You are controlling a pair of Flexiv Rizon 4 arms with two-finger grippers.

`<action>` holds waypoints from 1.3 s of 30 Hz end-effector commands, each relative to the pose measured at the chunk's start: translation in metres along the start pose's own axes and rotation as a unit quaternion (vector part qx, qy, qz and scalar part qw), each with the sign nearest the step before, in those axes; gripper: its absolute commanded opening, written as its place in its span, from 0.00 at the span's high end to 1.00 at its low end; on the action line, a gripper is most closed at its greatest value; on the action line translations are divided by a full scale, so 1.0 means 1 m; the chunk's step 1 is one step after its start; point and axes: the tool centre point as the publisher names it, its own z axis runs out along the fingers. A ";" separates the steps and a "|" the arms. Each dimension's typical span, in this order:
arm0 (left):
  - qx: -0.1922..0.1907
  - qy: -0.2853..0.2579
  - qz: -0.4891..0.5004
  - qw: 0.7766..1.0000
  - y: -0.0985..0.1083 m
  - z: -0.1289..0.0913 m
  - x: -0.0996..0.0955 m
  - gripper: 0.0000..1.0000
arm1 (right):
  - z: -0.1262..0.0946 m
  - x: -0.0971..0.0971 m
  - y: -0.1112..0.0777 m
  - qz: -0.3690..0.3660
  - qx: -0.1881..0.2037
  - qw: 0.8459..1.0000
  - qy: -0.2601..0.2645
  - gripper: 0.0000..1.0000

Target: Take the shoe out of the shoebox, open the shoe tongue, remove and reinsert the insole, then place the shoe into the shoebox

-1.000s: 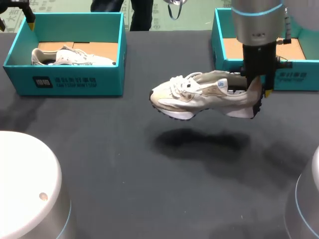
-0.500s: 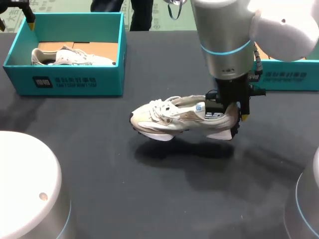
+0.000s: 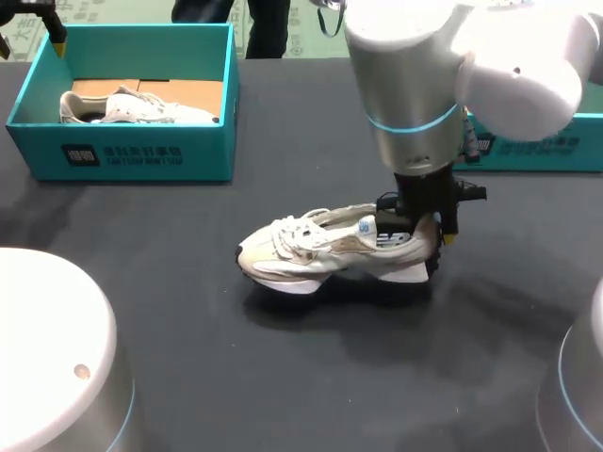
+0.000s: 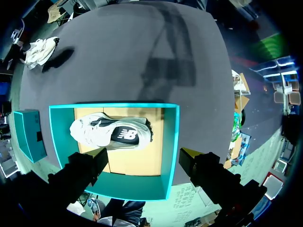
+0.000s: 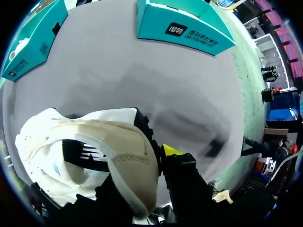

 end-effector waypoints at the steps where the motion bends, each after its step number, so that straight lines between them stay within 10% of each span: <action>1: -0.001 0.001 0.000 1.000 -0.001 0.000 0.000 0.00 | 0.020 0.022 0.003 -0.001 0.006 1.000 -0.001 1.00; 39: -0.001 0.001 0.000 1.000 -0.001 0.000 0.000 0.00 | 0.064 0.075 -0.022 -0.008 0.043 0.999 0.022 1.00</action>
